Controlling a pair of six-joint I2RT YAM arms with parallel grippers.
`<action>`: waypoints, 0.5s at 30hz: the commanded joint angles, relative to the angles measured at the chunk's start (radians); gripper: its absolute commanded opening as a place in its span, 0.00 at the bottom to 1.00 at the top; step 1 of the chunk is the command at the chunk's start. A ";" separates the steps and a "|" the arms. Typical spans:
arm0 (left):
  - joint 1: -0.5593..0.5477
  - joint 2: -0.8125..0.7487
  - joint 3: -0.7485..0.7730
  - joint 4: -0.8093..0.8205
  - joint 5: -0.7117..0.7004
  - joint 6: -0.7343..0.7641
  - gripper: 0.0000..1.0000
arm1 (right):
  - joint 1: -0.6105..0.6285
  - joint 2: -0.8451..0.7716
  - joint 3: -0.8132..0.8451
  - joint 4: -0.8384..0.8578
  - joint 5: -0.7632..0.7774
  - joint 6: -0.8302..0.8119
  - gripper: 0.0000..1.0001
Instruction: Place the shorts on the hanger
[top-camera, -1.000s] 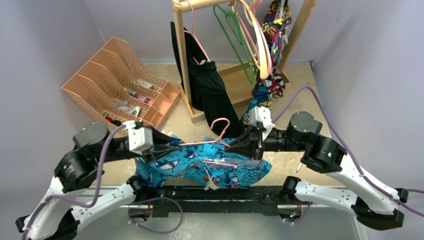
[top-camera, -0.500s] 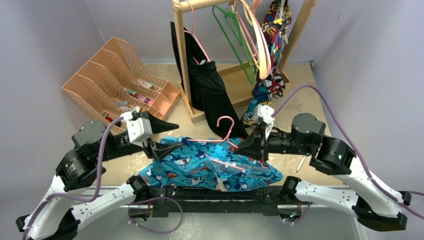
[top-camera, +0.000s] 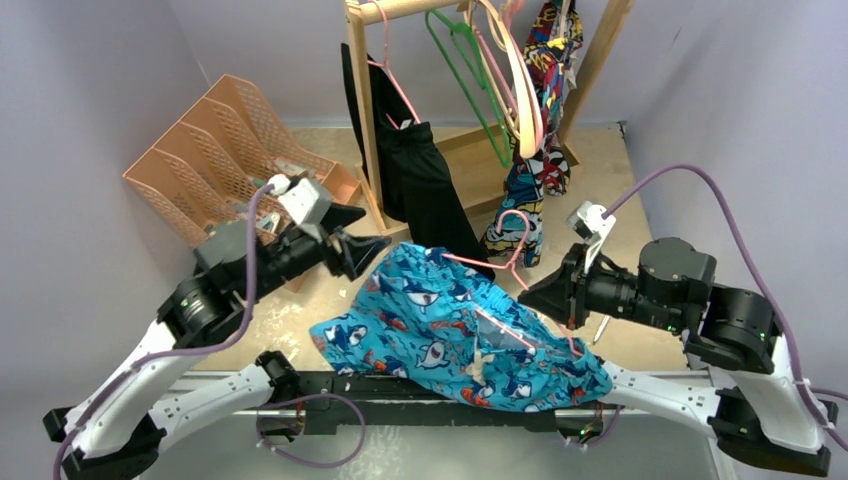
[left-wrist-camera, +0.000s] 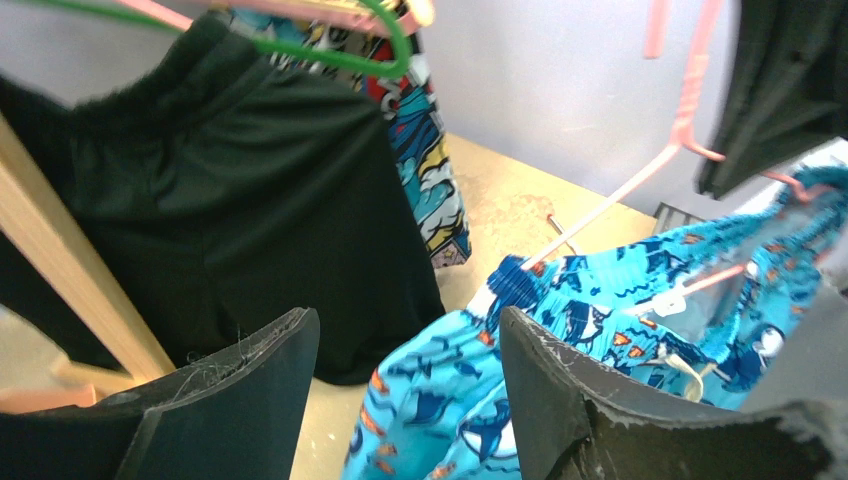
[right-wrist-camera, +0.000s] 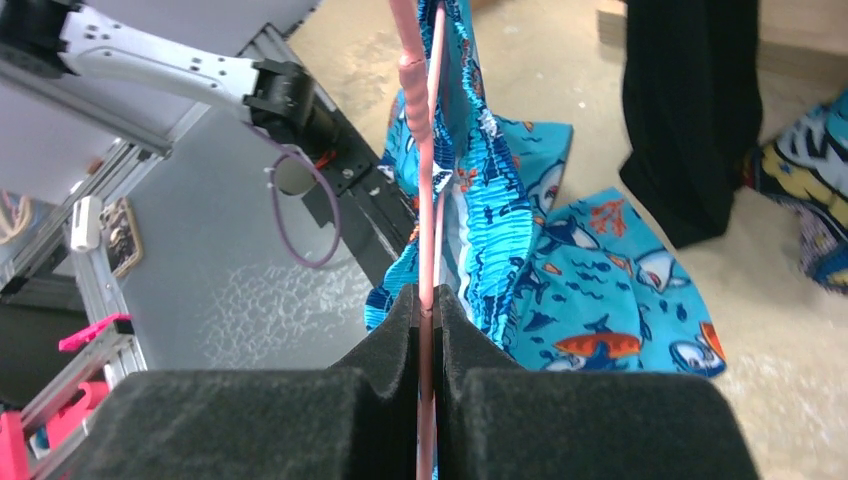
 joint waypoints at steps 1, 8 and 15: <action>0.003 0.105 0.050 0.041 -0.208 -0.128 0.67 | -0.002 0.002 0.094 -0.141 0.150 0.102 0.00; 0.003 0.217 0.027 0.154 -0.224 -0.128 0.71 | -0.002 -0.011 0.146 -0.218 0.210 0.140 0.00; 0.003 0.353 0.015 0.328 -0.211 -0.173 0.71 | -0.002 -0.033 0.143 -0.219 0.214 0.172 0.00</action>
